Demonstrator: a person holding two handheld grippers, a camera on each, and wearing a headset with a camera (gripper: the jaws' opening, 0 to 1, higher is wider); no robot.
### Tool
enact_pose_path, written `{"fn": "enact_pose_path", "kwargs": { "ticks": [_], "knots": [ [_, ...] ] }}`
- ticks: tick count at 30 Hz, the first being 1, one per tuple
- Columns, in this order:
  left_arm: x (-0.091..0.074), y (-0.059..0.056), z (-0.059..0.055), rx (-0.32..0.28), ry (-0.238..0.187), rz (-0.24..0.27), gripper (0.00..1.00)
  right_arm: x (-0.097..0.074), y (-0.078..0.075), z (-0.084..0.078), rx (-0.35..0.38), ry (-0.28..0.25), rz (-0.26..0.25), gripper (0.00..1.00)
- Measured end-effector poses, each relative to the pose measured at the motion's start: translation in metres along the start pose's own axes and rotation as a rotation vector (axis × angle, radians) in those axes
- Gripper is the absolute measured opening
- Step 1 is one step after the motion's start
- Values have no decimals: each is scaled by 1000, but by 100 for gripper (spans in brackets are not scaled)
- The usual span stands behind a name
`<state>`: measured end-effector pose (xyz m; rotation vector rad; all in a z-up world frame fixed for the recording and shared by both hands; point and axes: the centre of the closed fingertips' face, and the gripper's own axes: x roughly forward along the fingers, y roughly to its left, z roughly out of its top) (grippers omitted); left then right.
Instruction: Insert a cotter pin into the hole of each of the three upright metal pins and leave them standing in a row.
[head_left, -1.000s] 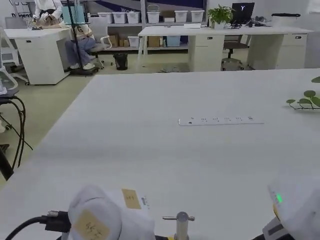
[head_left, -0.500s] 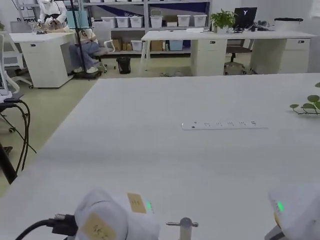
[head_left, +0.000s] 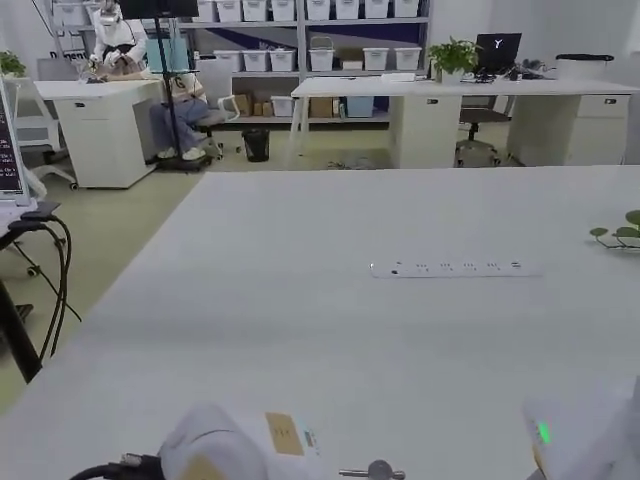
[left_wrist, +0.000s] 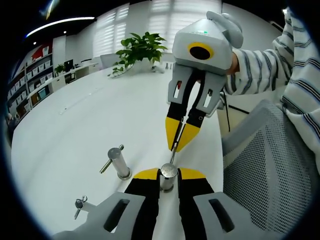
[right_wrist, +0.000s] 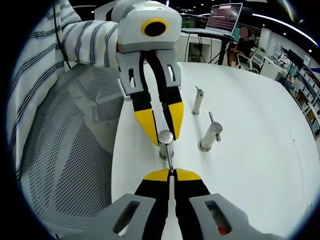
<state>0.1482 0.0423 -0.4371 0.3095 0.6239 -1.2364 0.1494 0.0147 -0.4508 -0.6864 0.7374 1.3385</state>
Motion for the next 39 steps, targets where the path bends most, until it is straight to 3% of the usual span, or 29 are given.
{"fn": "enact_pose_path", "kwargs": {
  "ticks": [8, 39],
  "knots": [
    [2, 0, 1, 3, 4, 3, 9, 4, 2, 11, -29, -9, 17, 0],
    [4, -3, 2, 10, -2, -5, 9, 12, 11, 19, -134, -15, 106, 0]
  ]
}}
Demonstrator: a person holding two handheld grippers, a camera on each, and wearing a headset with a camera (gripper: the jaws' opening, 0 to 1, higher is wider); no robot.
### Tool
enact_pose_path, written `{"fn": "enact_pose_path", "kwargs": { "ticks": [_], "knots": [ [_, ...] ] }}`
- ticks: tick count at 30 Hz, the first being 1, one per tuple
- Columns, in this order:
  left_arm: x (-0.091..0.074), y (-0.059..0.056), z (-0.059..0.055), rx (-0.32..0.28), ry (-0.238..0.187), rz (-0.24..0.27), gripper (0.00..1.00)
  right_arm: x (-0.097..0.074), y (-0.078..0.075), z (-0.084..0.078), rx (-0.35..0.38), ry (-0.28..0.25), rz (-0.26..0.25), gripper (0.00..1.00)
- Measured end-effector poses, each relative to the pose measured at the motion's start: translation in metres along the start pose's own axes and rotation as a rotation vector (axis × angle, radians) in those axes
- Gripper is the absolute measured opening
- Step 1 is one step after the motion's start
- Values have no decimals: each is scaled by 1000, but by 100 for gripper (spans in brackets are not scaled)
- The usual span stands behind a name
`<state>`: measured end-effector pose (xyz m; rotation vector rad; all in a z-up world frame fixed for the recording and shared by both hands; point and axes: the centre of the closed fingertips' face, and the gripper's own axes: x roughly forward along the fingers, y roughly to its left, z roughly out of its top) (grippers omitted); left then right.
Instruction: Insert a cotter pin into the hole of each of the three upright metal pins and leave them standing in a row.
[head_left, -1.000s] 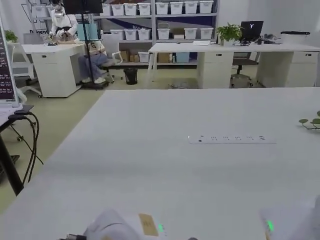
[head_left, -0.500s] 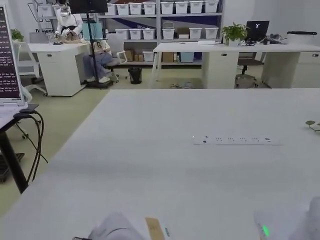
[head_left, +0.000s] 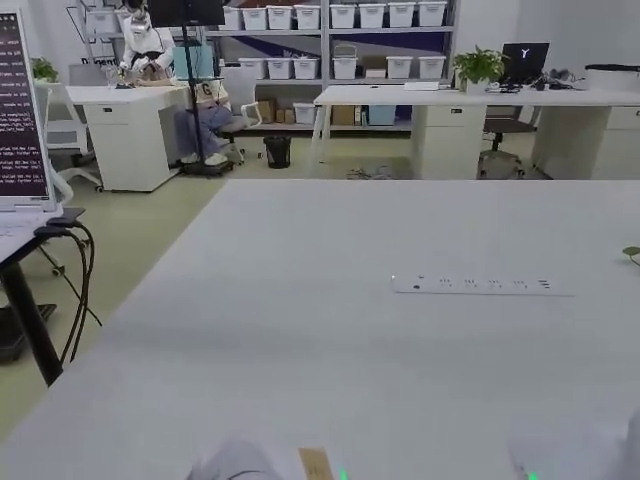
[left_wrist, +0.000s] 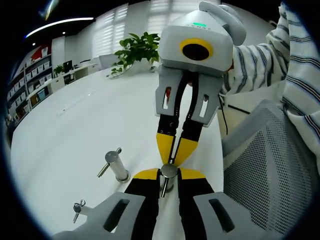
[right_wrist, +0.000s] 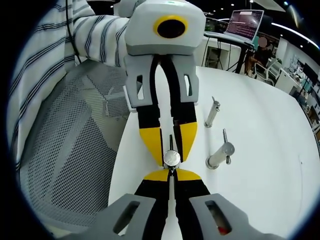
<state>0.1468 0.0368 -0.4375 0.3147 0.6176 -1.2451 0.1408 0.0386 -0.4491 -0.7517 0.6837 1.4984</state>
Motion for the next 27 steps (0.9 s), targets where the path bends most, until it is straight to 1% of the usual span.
{"fn": "enact_pose_path", "kwargs": {
  "ticks": [2, 9, 17, 19, 20, 21, 22, 23, 25, 26, 27],
  "knots": [
    [0, 0, 0, -15, -1, 0, 9, 0, 0, 0, -5, 2, 1, 0],
    [0, 0, 0, -9, -1, 1, 9, 1, 0, 0, -16, 14, 3, 0],
    [1, 0, 0, -9, 1, 6, 10, 1, -1, 0, 9, 10, -4, 0],
    [1, 0, 0, -23, 0, 8, 10, 1, -1, -1, 9, 8, -6, 0],
    [1, 0, 0, -21, 1, 6, 10, 1, -1, -1, 13, 4, -7, 0],
    [1, 0, -1, 2, 1, 16, 10, 2, -2, -1, 14, -4, -19, 0],
    [1, 1, -2, 21, 9, 27, 12, 2, -5, -1, 10, -14, -47, 2],
    [0, 1, -4, 36, 18, 34, 14, 2, -7, -1, 15, -21, -69, 10],
    [0, -1, -8, 37, 32, 38, 26, 2, -5, -3, 32, -22, -66, 25],
    [0, -1, -10, 38, 35, 42, 33, 2, -5, -4, 49, -29, -75, 29],
    [-1, -2, -11, 40, 37, 44, 41, 1, -5, -4, 57, -32, -77, 28]
  ]
}}
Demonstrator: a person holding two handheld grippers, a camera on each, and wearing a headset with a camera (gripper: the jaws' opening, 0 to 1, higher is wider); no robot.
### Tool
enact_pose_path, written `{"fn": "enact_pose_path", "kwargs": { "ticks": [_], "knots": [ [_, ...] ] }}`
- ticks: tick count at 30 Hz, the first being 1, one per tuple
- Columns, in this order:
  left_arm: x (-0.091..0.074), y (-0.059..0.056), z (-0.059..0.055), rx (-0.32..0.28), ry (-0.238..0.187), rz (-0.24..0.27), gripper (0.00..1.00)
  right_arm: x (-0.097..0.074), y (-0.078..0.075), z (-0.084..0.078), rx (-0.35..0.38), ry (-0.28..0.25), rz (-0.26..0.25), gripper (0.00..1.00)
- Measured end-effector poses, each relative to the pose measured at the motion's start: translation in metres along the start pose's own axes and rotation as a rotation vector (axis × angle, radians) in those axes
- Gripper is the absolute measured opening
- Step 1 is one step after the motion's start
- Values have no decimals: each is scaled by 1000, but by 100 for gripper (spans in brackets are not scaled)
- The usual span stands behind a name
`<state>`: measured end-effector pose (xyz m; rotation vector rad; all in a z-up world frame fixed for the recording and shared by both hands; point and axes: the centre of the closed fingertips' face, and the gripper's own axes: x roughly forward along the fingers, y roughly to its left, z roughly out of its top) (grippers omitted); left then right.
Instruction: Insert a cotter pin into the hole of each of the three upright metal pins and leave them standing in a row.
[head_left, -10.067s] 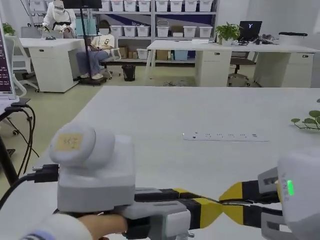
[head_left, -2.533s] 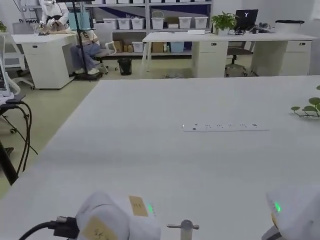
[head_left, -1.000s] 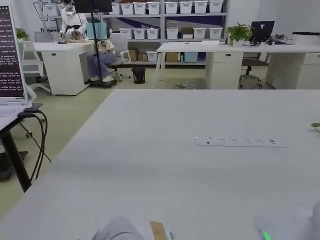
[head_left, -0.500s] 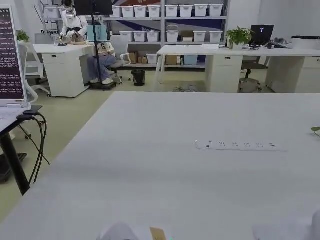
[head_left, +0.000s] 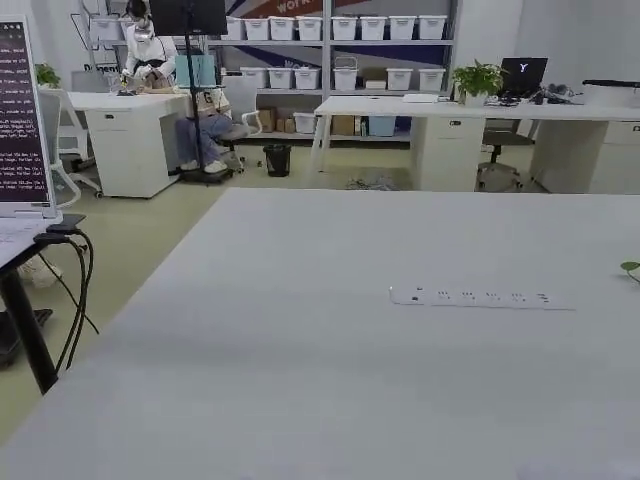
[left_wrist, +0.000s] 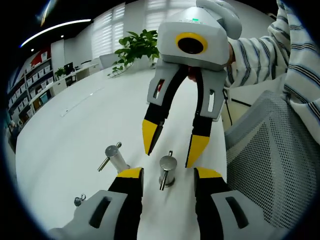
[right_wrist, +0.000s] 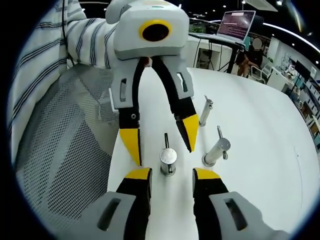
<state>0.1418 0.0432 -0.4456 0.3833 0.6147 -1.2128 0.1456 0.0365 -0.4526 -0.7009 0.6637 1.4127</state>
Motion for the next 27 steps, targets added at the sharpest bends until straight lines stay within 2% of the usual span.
{"fn": "enact_pose_path", "kwargs": {
  "ticks": [3, 6, 8, 10, 12, 15, 22, 27],
  "knots": [
    [-6, -5, -7, -25, 25, -15, 54, 0, 2, 1, 61, -32, -7, 27],
    [-14, -9, -8, -39, 15, -12, 62, 0, 2, 3, 118, -73, -25, 31],
    [-19, -12, -5, -84, -25, -4, 66, 2, 3, 6, 155, -115, -35, 33],
    [-24, -14, -3, -110, -59, 4, 73, 3, 4, 9, 153, -151, -49, 33],
    [-29, -12, 0, -150, -98, 49, 79, 5, 7, 9, 173, -167, -44, 33],
    [-35, -8, 0, -175, -121, 105, 99, 9, 9, 8, 191, -174, -48, 34],
    [-50, -15, -13, -232, -108, 155, 99, 16, 9, 9, 235, -212, -41, 37],
    [-53, -16, -18, -255, -103, 167, 99, 25, 10, 13, 241, -231, -17, 36]
  ]
}}
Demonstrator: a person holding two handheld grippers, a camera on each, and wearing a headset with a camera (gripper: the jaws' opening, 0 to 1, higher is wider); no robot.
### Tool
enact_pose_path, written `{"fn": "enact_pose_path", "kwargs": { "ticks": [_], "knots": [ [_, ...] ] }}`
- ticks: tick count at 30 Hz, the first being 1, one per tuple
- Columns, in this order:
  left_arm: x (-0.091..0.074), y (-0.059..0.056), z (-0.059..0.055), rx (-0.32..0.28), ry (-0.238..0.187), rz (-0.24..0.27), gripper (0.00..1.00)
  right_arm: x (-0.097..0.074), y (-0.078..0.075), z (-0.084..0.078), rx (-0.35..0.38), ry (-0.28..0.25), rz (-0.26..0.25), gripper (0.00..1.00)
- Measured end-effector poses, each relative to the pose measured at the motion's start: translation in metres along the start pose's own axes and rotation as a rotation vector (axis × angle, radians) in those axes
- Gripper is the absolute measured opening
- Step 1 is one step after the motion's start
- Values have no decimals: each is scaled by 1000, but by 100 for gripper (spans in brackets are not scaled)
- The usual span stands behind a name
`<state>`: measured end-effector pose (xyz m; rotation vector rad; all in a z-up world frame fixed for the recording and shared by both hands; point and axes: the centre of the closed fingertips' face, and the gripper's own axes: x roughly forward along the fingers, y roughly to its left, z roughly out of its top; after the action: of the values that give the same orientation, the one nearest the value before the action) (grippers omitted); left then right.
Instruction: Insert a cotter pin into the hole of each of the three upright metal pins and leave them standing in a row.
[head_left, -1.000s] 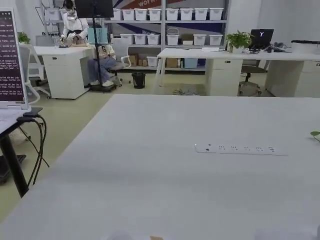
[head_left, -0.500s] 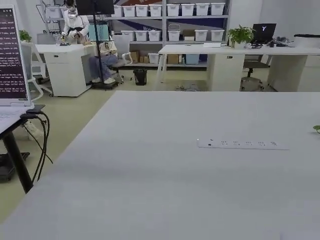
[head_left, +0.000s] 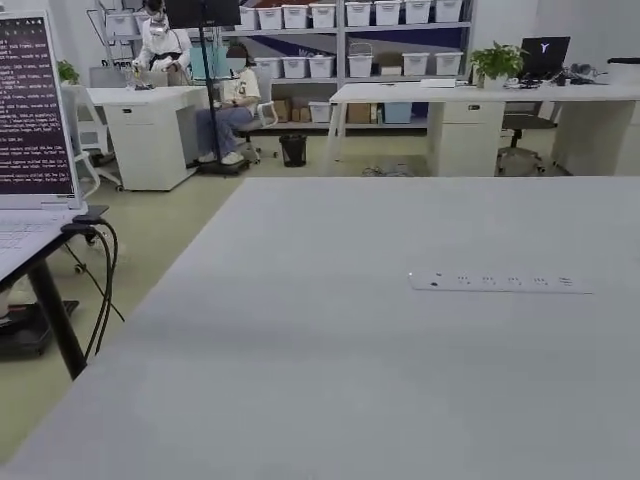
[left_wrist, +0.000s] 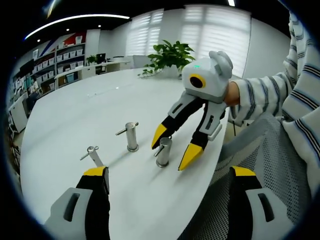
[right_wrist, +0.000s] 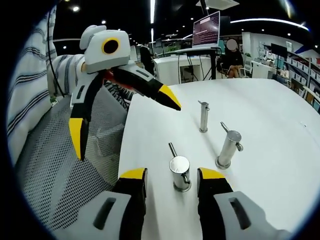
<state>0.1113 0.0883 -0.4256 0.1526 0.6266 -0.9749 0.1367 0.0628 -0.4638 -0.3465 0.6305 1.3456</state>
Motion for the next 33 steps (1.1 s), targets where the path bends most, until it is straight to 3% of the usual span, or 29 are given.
{"fn": "enact_pose_path", "kwargs": {
  "ticks": [3, 9, 22, 33],
  "knots": [
    [0, -3, -3, -5, 13, -11, 99, 5, 2, 2, -4, 2, 12, 34],
    [2, -5, 0, -12, 1, -16, 99, 12, 2, 3, -13, -1, 21, 28],
    [2, -3, 8, 10, -12, -15, 99, 14, -7, 5, -42, -24, -13, 12],
    [1, -3, 5, 0, -2, -12, 99, 15, -7, 7, -97, -41, -13, 10]
  ]
}}
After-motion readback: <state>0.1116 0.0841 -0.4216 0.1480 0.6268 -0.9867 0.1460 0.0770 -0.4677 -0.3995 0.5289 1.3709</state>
